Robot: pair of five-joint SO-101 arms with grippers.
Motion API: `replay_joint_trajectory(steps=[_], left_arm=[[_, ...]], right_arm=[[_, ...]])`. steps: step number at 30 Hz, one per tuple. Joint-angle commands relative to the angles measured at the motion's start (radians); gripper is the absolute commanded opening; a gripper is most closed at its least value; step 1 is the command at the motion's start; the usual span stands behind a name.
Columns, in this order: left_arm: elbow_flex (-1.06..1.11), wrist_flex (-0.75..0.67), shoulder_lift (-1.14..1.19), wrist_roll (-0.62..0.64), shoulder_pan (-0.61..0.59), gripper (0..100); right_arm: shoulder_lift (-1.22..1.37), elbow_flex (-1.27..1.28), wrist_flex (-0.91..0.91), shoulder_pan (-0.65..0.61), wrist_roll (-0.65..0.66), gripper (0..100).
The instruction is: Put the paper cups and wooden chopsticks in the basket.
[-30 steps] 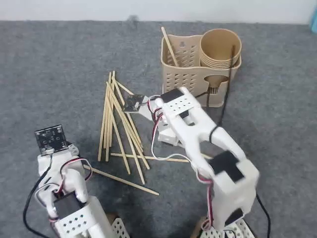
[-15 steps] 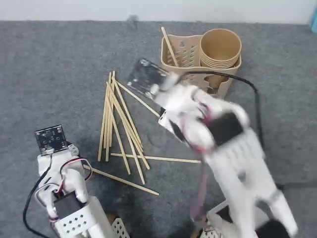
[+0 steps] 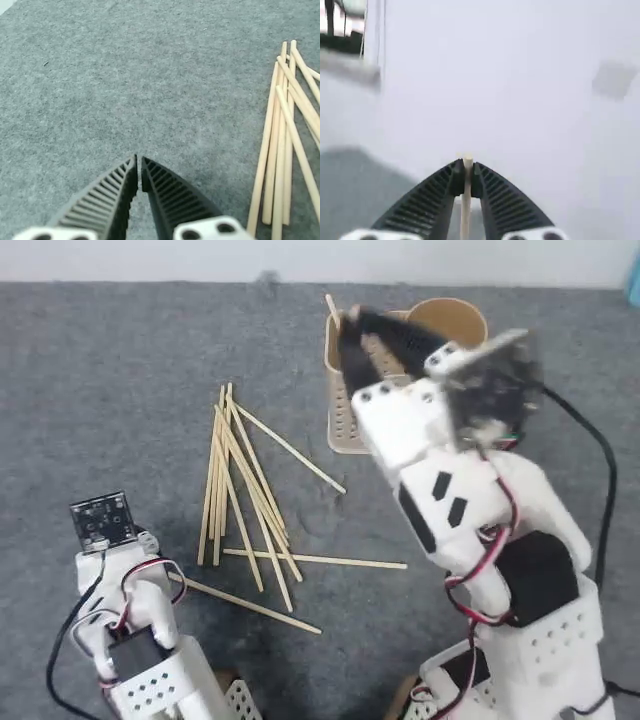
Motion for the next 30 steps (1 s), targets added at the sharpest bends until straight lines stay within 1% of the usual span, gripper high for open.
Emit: replay_joint_trajectory(steps=[1,5,8,11,13,17,20,27,30], left_arm=[[-0.005,0.002,-0.020,-0.008,0.000,2],[-0.005,0.002,-0.020,-0.008,0.000,2],[-0.005,0.002,-0.020,-0.008,0.000,2],[-0.005,0.002,-0.020,-0.008,0.000,2],[-0.005,0.002,-0.020,-0.008,0.000,2],[-0.005,0.002,-0.020,-0.008,0.002,2],[-0.005,0.002,-0.020,-0.008,0.002,2],[-0.005,0.002,-0.020,-0.008,0.002,2],[-0.005,0.002,-0.020,-0.008,0.002,2]], right_arm=[[0.001,-0.015,-0.208,0.025,-0.017,0.8],[0.097,-0.021,-0.380,0.096,-0.015,0.8],[0.194,-0.021,-0.433,0.154,-0.015,0.8],[0.283,-0.018,-0.410,0.202,-0.020,0.8],[0.332,-0.018,-0.341,0.225,-0.023,0.8],[0.387,-0.021,-0.199,0.232,-0.025,0.8],[0.412,-0.014,-0.150,0.231,-0.025,0.8],[0.564,0.034,-0.145,0.219,-0.025,1.7],[0.622,0.037,-0.137,0.216,-0.025,9.4]])
